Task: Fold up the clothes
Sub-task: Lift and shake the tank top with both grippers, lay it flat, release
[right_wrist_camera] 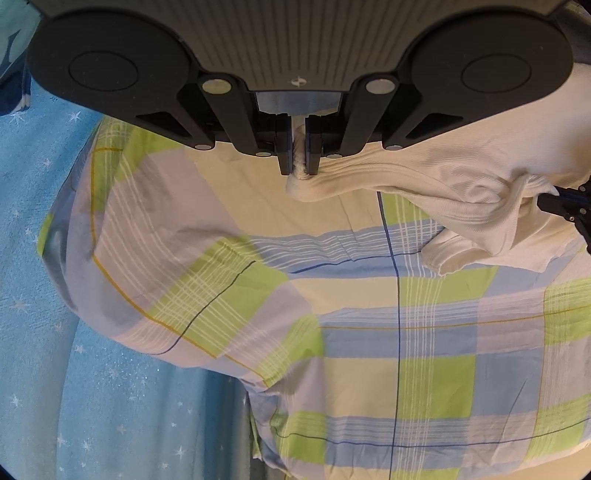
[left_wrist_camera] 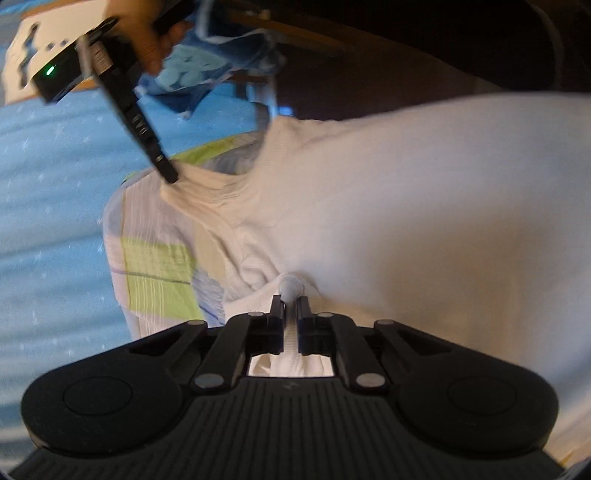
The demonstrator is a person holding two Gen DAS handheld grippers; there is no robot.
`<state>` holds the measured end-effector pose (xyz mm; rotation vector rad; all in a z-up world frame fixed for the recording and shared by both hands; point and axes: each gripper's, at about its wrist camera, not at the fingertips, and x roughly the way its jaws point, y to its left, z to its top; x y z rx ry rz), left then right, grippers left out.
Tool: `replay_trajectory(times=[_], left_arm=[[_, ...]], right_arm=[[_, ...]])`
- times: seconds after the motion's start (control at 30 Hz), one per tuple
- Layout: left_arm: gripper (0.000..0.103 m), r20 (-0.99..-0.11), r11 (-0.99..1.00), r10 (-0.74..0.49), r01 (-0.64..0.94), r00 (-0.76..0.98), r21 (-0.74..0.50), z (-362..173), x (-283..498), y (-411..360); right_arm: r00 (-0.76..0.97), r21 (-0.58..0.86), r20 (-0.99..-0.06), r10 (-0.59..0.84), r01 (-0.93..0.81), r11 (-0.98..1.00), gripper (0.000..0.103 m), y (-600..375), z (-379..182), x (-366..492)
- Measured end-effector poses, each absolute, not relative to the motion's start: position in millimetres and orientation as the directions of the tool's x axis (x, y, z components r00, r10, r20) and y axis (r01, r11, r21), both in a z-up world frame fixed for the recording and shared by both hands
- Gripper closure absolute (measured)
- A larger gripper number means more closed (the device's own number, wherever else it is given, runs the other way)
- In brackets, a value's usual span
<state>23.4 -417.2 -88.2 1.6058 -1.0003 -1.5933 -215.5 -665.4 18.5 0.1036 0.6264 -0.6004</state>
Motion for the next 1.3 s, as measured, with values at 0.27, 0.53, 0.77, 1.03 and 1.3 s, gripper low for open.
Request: replay_trajectory(times=[0.27, 0.53, 0.77, 1.03, 1.3], left_arm=[[0.099, -0.224, -0.125, -0.967, 0.542, 0.120, 0.831, 36, 46, -438], [0.099, -0.004, 0.260, -0.939, 0.718, 0.344, 0.645, 165, 44, -364], [0.099, 0.120, 0.475, -0.860, 0.691, 0.496, 0.545, 254, 14, -295], [0.099, 0.044, 0.532, -0.789, 0.645, 0.613, 0.549, 271, 43, -314], [0.099, -0.210, 0.523, -0.714, 0.708, 0.668, 0.475, 167, 181, -431]], right_arm=[[0.740, -0.183, -0.431, -0.517, 0.489, 0.853, 0.098, -629, 93, -227], [0.854, -0.251, -0.193, -0.482, 0.432, 0.866, 0.098, -561, 196, -263], [0.901, -0.346, -0.023, -0.434, 0.400, 0.849, 0.098, -508, 269, -284], [0.904, -0.465, -0.018, -0.426, 0.370, 0.804, 0.098, -549, 293, -192], [0.869, -0.494, -0.231, -0.437, 0.282, 0.823, 0.098, -637, 170, 0]])
